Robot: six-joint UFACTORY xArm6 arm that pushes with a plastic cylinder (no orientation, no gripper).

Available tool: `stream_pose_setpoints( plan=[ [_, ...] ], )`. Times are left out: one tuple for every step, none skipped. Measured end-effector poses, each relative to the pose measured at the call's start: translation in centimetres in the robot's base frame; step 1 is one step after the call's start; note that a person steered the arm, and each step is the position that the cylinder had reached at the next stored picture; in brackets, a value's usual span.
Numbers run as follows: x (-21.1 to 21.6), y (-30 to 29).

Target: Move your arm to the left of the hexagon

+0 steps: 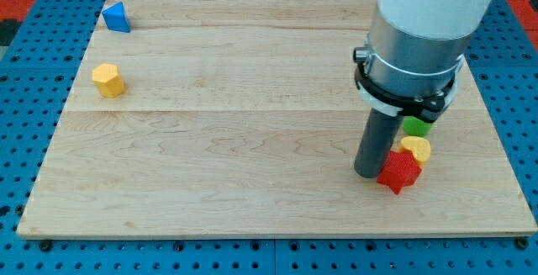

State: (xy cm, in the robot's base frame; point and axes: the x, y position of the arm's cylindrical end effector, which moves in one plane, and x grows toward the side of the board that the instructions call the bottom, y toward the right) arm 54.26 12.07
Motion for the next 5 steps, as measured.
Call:
stream_pose_setpoints(
  plan=[
    [2.3, 1.5],
    [3.4, 2.9],
    [4.2, 4.9],
    [5.9, 5.5],
    [4.2, -0.4]
  ],
)
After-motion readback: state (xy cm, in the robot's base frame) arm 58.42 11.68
